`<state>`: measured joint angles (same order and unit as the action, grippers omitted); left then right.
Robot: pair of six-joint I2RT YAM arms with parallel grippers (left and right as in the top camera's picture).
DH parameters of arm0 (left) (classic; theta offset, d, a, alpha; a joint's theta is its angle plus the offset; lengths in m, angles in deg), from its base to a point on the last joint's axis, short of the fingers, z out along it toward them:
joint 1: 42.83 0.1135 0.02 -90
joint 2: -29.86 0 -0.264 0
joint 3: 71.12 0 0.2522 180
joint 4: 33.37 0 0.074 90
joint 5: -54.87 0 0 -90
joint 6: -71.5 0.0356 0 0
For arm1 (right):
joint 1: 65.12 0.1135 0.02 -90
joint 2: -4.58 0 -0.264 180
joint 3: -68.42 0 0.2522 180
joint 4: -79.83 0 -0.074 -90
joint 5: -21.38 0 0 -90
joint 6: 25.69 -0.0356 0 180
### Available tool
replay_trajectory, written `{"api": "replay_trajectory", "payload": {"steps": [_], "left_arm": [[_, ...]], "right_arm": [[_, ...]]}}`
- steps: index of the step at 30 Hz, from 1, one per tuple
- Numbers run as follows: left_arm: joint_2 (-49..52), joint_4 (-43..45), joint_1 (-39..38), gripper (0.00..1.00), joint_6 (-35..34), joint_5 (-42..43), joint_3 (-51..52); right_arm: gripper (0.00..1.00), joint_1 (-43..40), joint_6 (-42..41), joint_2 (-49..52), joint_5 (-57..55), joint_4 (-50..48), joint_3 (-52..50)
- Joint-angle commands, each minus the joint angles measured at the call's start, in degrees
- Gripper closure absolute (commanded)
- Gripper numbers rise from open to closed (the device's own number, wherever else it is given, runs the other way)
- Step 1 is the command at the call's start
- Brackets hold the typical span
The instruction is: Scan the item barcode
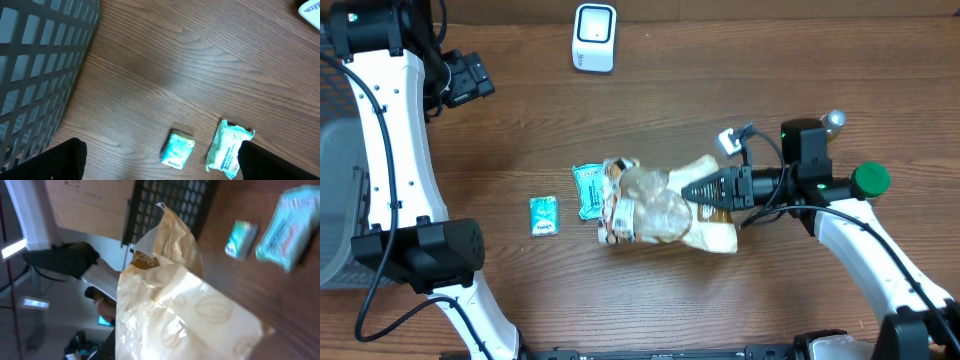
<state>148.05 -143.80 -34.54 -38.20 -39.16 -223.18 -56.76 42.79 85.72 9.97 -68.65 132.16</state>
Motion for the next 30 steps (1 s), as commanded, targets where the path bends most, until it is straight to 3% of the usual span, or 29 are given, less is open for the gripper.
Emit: {"api": "replay_trajectory", "payload": {"steps": [1,4,12,17,23,30], "left_arm": [[-1.31,-0.13,-0.07,0.00,0.42,0.48,0.26],[-1.31,-0.13,-0.07,0.00,0.42,0.50,0.26],[-1.31,-0.13,-0.07,0.00,0.42,0.48,0.26],[-1.31,-0.13,-0.07,0.00,0.42,0.50,0.26],[-1.31,-0.13,-0.07,0.00,0.42,0.50,0.26],[-1.31,-0.13,-0.07,0.00,0.42,0.50,0.26]], "right_arm": [[0.96,0.55,-3.96,-3.02,-0.85,-0.20,9.38],[0.96,1.55,-4.22,-2.91,-5.95,3.91,18.16],[0.89,8.46,0.48,-0.59,-44.59,16.74,40.28],[0.87,11.43,9.01,7.82,-49.59,26.95,57.37],[0.86,12.76,18.05,25.88,-57.70,42.80,86.01],[0.86,18.16,29.73,35.78,-76.85,39.89,90.18]]}}
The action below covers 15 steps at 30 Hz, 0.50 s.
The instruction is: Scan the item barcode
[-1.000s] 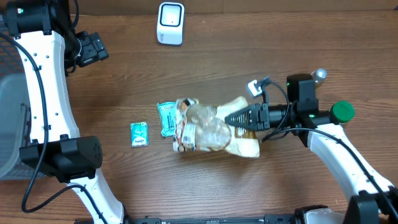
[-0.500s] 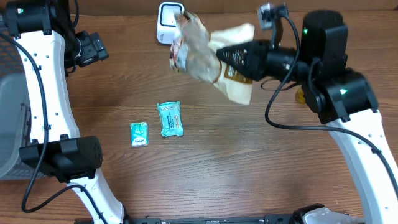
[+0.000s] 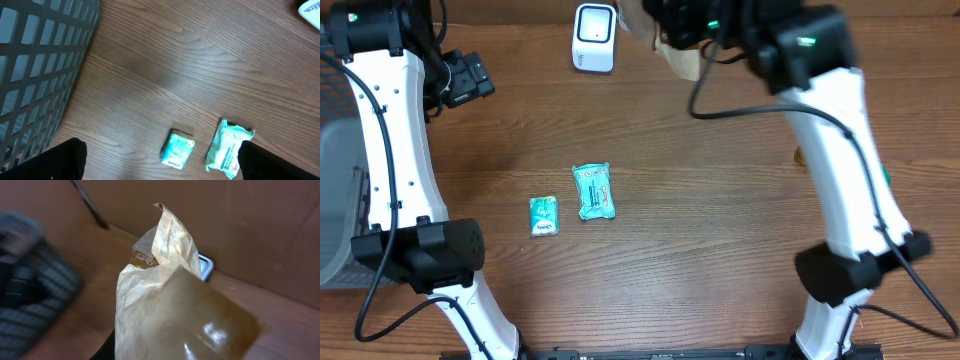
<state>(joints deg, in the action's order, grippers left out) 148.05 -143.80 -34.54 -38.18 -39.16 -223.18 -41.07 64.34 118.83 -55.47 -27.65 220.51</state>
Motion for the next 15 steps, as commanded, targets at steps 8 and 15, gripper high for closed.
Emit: {"api": "replay_trajectory", "payload": {"steps": [8,15], "left_arm": [[-1.31,-0.13,-0.07,0.00,0.39,0.50,0.26],[-1.31,-0.13,-0.07,0.00,0.39,0.50,0.26]], "right_arm": [[0.83,4.50,23.69,12.13,-13.07,-8.90,1.55],[0.83,4.61,29.22,18.36,-13.05,-15.85,1.55]]}}
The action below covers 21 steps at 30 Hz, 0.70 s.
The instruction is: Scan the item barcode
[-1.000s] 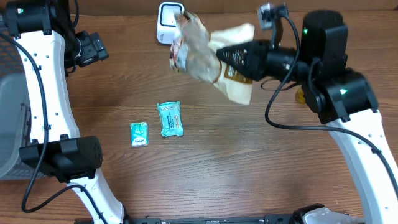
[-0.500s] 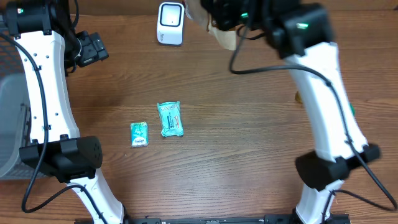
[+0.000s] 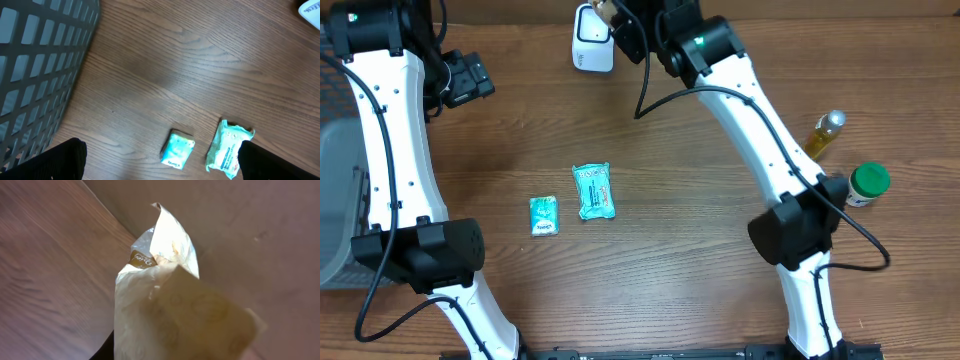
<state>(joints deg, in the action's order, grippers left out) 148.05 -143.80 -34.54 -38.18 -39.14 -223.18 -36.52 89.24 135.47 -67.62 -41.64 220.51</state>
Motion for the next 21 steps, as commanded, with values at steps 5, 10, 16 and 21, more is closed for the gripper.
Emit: {"api": "replay_trajectory", "payload": {"steps": [5,10,16,21], "left_arm": [[-1.31,-0.13,-0.07,0.00,0.39,0.46,0.26],[-1.31,-0.13,-0.07,0.00,0.39,0.48,0.26],[-1.31,-0.13,-0.07,0.00,0.39,0.46,0.26],[-1.31,-0.13,-0.07,0.01,0.39,0.48,0.26]], "right_arm": [[0.83,0.07,4.33,4.74,-0.90,-7.43,1.55],[0.83,0.07,6.49,6.58,1.36,-11.30,1.51],[0.85,0.28,10.99,9.33,2.93,-15.21,1.51],[0.90,0.35,14.45,10.99,2.89,-17.35,1.51]]}}
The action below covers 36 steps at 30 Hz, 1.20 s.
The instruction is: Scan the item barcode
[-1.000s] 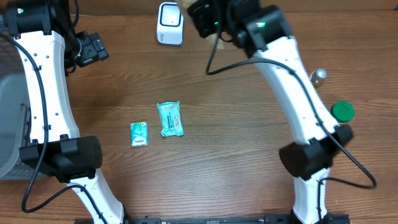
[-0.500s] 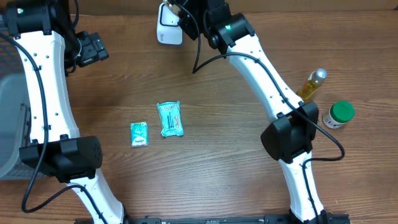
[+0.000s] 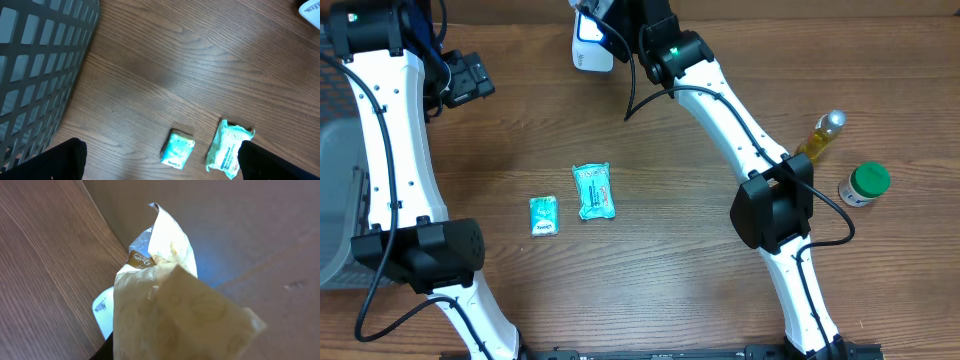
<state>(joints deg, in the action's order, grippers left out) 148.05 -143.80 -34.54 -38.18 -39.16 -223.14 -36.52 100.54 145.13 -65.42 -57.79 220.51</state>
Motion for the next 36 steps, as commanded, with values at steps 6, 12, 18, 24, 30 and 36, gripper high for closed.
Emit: {"api": "replay_trajectory", "payload": {"steps": [6,12,18,24,30,36], "left_arm": [[-1.31,-0.13,-0.07,0.00,0.39,0.48,0.22],[-1.31,-0.13,-0.07,0.01,0.39,0.50,0.22],[-1.31,-0.13,-0.07,0.00,0.39,0.48,0.22],[-1.31,-0.13,-0.07,0.01,0.39,0.48,0.22],[-1.31,-0.13,-0.07,0.01,0.39,0.50,0.22],[-1.31,-0.13,-0.07,0.00,0.39,0.48,0.22]], "right_arm": [[0.92,0.39,3.28,3.21,0.70,-2.27,1.51],[0.92,0.83,3.26,4.46,0.79,-1.07,1.51],[0.88,1.07,3.10,4.46,3.65,1.75,1.51],[0.88,1.07,3.02,4.46,6.19,3.19,1.51],[0.88,1.07,3.04,4.46,6.32,3.91,1.51],[0.88,0.22,3.02,4.46,6.32,4.26,1.51]]}}
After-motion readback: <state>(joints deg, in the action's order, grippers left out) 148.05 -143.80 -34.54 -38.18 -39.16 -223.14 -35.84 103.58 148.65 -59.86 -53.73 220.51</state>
